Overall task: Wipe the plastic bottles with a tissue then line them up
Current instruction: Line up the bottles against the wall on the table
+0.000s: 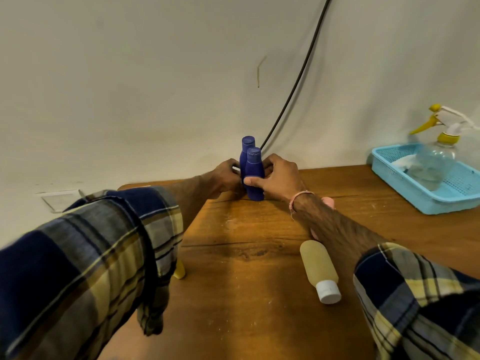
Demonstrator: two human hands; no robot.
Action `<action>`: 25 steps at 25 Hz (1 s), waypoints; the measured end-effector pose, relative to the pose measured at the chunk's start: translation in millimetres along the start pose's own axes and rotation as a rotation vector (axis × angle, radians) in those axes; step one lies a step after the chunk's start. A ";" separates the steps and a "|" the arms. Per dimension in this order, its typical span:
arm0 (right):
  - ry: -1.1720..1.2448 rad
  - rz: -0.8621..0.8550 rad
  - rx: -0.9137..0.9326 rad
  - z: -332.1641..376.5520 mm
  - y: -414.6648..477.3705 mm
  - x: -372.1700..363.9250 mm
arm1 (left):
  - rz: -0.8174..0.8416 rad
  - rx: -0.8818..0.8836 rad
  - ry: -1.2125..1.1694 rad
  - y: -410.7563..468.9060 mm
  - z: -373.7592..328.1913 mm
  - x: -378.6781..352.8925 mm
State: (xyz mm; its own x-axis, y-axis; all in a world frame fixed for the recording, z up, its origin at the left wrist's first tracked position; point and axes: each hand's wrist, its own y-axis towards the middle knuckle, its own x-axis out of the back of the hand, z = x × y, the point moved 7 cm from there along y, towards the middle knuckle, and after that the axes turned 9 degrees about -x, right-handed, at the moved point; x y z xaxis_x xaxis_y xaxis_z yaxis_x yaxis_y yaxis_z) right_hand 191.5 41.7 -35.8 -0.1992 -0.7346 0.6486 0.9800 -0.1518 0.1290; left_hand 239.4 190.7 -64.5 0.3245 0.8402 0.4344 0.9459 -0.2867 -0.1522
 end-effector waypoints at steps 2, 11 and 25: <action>0.158 -0.040 -0.075 -9.6 1.8 5.2 | -0.010 0.016 -0.038 -9.8 1.8 -2.3; 0.313 0.129 -0.207 -7.5 34.5 -9.8 | -0.270 0.025 0.030 -29.3 -2.8 -40.8; 0.088 0.027 -0.128 -32.7 31.2 13.0 | -0.348 -0.053 0.005 -6.6 -15.6 -48.9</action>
State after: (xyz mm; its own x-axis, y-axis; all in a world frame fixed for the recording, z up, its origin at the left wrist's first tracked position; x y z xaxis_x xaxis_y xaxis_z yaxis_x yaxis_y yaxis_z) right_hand 219.4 5.9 -47.9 -0.1779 -0.7937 0.5817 0.9776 -0.2101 0.0123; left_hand 217.3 144.3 -70.9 -0.0175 0.8896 0.4564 0.9986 -0.0068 0.0517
